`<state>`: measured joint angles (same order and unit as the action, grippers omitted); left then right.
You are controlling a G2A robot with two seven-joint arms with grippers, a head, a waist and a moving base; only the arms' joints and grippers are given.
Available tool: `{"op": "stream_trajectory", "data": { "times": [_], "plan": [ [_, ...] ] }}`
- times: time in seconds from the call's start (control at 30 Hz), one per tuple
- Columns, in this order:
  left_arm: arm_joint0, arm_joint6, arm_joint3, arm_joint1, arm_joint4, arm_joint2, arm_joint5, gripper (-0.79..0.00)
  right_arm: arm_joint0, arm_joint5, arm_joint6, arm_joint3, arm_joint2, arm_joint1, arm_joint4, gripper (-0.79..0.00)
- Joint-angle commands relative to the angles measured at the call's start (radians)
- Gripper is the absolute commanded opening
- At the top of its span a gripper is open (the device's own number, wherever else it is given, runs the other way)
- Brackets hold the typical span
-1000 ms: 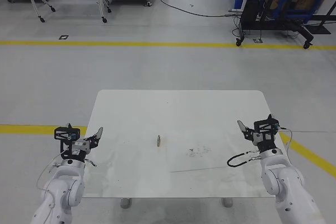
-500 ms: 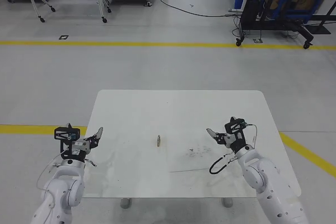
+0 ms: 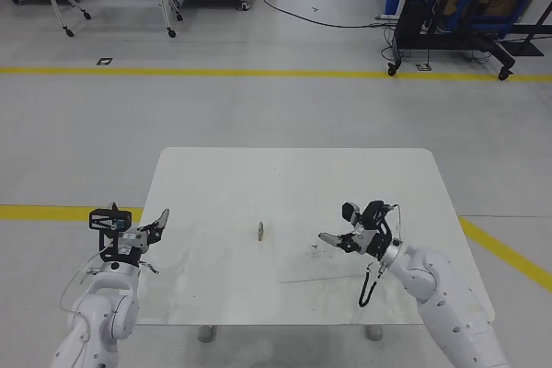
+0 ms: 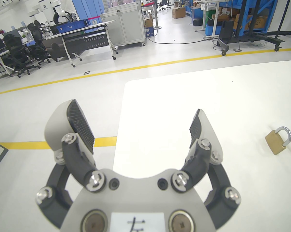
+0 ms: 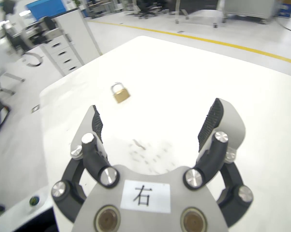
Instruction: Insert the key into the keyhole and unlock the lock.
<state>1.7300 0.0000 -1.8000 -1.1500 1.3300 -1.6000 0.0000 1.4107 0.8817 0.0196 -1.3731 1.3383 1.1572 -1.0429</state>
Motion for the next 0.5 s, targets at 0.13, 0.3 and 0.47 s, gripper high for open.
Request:
{"op": "stream_trajectory", "data": {
  "times": [0.13, 0.3, 0.47],
  "plan": [
    [0.000, 0.000, 0.000, 0.000, 0.000, 0.000, 0.000, 0.000, -0.103, 0.131, -0.065, 0.101, -0.087, -0.017, -0.159, 0.000],
    [0.000, 0.000, 0.000, 0.000, 0.000, 0.000, 0.000, 0.000, -0.139, 0.118, -0.149, 0.132, -0.121, -0.035, -0.388, -0.089],
    [0.000, 0.000, 0.000, 0.000, 0.000, 0.000, 0.000, 0.000, -0.153, 0.085, -0.241, 0.129, -0.157, -0.042, -0.542, -0.360]
  ]
}}
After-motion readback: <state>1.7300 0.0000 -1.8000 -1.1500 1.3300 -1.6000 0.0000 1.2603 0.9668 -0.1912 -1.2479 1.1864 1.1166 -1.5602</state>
